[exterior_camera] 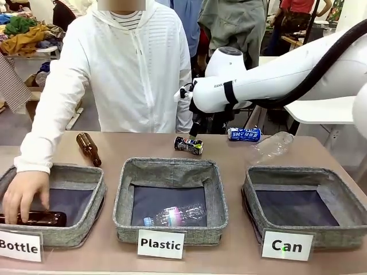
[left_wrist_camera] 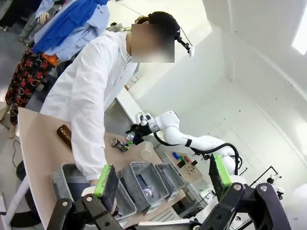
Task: Sort the can waste into the basket.
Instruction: Pick up the can waste from the table and place it in the right Fabric basket.
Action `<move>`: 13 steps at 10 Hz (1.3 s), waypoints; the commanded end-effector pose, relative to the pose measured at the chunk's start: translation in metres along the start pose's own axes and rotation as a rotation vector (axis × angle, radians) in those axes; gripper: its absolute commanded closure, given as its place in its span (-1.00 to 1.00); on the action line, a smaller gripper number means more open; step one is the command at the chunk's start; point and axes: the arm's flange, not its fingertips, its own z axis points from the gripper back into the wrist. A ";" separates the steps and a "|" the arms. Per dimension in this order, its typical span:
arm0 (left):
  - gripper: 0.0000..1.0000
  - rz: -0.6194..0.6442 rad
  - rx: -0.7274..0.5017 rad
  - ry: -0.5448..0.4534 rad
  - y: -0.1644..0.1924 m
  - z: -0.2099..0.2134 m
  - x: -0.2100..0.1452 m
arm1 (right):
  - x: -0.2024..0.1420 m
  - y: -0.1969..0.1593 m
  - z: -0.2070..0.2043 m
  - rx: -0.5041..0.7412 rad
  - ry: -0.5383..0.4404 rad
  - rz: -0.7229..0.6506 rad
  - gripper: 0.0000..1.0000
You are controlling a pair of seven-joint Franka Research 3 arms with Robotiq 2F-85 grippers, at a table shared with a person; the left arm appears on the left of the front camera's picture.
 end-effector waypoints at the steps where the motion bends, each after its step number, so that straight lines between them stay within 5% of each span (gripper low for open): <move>1: -1.00 -0.016 0.008 0.049 -0.007 -0.004 -0.001 | 0.019 -0.010 -0.012 -0.008 0.025 -0.014 -1.00; 5: -1.00 -0.027 0.018 0.191 -0.015 -0.048 -0.025 | 0.018 -0.016 -0.038 -0.025 0.032 -0.036 -1.00; 8: -1.00 -0.028 0.019 0.209 -0.022 -0.061 -0.034 | 0.016 -0.015 -0.066 0.009 0.054 -0.046 -1.00; 11: -1.00 -0.058 0.005 0.471 -0.023 -0.129 -0.080 | 0.016 -0.013 -0.081 0.046 0.075 -0.064 -1.00; 13: -1.00 -0.170 0.136 0.572 -0.014 -0.173 -0.110 | 0.014 -0.004 -0.076 0.070 0.071 -0.077 -1.00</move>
